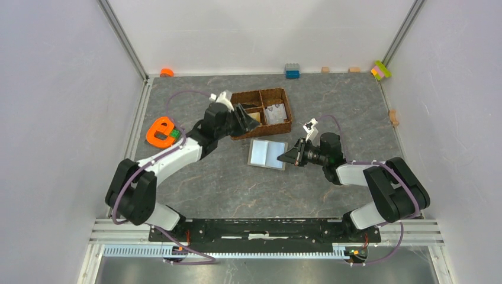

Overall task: Take the credit cards out of the card holder
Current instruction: Close the card holder at the center of the board.

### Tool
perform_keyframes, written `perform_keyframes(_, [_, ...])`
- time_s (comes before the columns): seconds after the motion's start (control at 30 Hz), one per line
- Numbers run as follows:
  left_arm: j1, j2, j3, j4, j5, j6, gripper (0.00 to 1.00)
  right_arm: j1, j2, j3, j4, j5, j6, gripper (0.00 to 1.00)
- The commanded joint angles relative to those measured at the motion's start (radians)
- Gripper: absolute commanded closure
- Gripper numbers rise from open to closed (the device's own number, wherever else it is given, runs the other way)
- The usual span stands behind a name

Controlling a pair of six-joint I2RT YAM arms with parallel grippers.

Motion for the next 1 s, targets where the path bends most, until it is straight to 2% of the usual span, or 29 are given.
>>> perform_keyframes(0.0, [-0.008,-0.088,-0.183,0.144,0.083,0.027,0.46,-0.001,-0.038,0.008,0.033,-0.035,-0.021,1.00])
perform_keyframes(0.13, [-0.008,-0.138,-0.264,0.176,0.190,0.067,0.46,-0.001,-0.043,0.003,0.057,-0.054,-0.006,1.00])
perform_keyframes(0.3, [-0.008,-0.242,-0.304,0.085,0.152,0.145,0.46,-0.001,-0.068,0.010,0.023,-0.055,-0.029,0.99])
perform_keyframes(0.47, [-0.008,-0.299,-0.384,0.073,0.079,0.232,0.31,-0.001,-0.050,0.020,0.020,-0.078,-0.025,0.99])
perform_keyframes(0.6, [-0.005,-0.239,-0.395,0.148,0.152,0.185,0.30,0.000,-0.044,0.026,0.026,-0.102,-0.014,0.99])
perform_keyframes(0.73, [-0.004,-0.094,-0.335,0.102,0.193,0.163,0.31,-0.001,-0.052,0.029,0.012,-0.098,-0.022,0.98])
perform_keyframes(0.87, [-0.003,-0.024,-0.316,0.120,0.241,0.151,0.40,0.006,-0.064,0.090,-0.198,-0.021,-0.143,0.93])
perform_keyframes(0.97, [-0.005,0.000,-0.315,0.134,0.255,0.146,0.42,0.021,-0.085,0.120,-0.311,0.067,-0.207,0.90])
